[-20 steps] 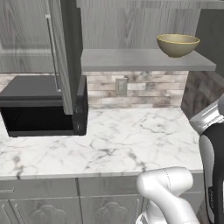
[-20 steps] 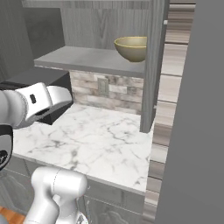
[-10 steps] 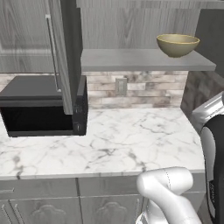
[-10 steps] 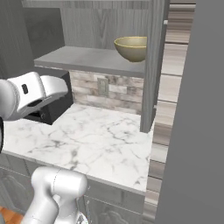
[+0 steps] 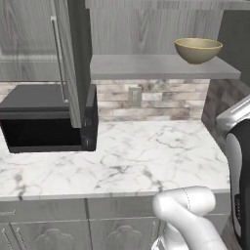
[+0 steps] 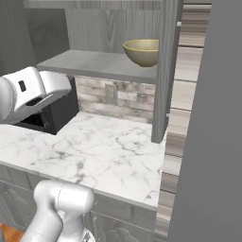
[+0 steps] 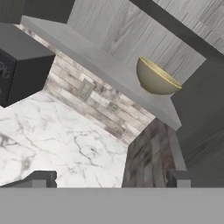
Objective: Move the bowls from the cabinet to the plates on the dining table.
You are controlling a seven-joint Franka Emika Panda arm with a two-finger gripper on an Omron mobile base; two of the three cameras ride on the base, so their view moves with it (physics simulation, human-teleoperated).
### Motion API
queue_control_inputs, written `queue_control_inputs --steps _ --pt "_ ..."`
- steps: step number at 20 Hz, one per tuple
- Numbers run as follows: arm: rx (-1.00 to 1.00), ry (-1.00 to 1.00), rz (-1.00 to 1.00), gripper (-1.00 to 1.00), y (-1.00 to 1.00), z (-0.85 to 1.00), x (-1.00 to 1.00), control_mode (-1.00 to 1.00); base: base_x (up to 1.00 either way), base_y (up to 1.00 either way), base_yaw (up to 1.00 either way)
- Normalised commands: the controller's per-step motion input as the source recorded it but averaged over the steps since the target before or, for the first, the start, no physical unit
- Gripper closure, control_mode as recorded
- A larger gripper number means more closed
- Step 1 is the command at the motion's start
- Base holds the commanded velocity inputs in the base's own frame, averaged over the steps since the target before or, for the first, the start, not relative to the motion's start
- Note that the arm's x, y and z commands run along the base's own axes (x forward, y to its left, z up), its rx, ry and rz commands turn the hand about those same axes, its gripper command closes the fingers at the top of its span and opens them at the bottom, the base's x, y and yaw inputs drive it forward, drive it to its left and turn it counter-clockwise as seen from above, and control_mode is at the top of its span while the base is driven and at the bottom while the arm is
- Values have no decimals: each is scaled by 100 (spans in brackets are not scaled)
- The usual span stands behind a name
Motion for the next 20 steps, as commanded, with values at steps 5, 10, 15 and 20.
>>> queue_control_inputs --steps 5,10,15,20 --pt "-6 0 -3 -100 0 12 7 -100 0 0 0" --pt "-5 0 -6 -100 0 8 7 -100 0 0 0" --pt "-4 -4 -2 -100 0 0 15 -100 0 0 0" --pt "-4 -7 0 -100 0 0 17 -100 0 0 0"
